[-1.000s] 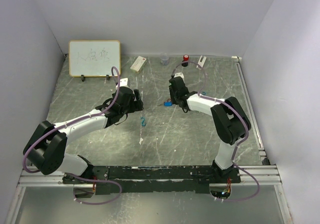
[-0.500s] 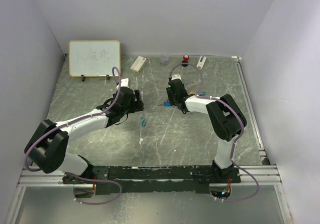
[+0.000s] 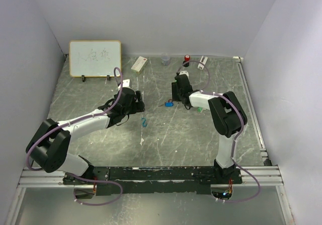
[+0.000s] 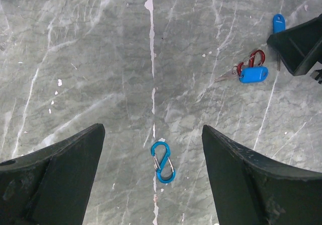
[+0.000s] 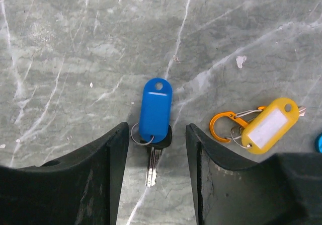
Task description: Put the keys on the keyring
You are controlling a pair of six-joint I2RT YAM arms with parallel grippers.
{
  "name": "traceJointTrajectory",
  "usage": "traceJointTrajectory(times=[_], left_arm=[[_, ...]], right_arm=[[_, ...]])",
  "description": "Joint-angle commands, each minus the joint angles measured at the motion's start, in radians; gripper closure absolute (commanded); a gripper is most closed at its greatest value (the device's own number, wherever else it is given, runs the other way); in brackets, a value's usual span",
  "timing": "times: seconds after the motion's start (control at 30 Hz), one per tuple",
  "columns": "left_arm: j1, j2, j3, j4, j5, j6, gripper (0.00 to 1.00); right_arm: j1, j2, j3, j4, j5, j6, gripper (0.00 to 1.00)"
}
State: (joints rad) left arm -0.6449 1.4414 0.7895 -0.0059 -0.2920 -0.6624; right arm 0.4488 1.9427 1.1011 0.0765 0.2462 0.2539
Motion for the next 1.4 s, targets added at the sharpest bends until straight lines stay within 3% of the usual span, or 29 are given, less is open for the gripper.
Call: traceJointTrajectory(times=[0.0,0.23,0.57,0.73,1.37], left_arm=[[0.005,0.008,0.018,0.023,0.007,0.0,0.11],[0.005,0.002,0.012,0.024,0.004,0.0,0.11],[0.005,-0.006,0.009,0.023,0.0,0.001,0.11],[0.005,-0.006,0.01,0.021,0.001,0.001,0.11],[0.005,-0.003,0.011,0.022,0.001,-0.002,0.11]], right_arm=[[-0.01,0.038,0.045,-0.044,-0.045,0.068,0.51],[-0.012,0.062,0.079,-0.063,-0.107,0.121,0.51],[-0.013,0.124,0.143,-0.149,-0.081,0.183,0.51],[-0.013,0.137,0.156,-0.175,-0.072,0.186,0.57],[-0.012,0.116,0.124,-0.234,0.025,0.01,0.56]])
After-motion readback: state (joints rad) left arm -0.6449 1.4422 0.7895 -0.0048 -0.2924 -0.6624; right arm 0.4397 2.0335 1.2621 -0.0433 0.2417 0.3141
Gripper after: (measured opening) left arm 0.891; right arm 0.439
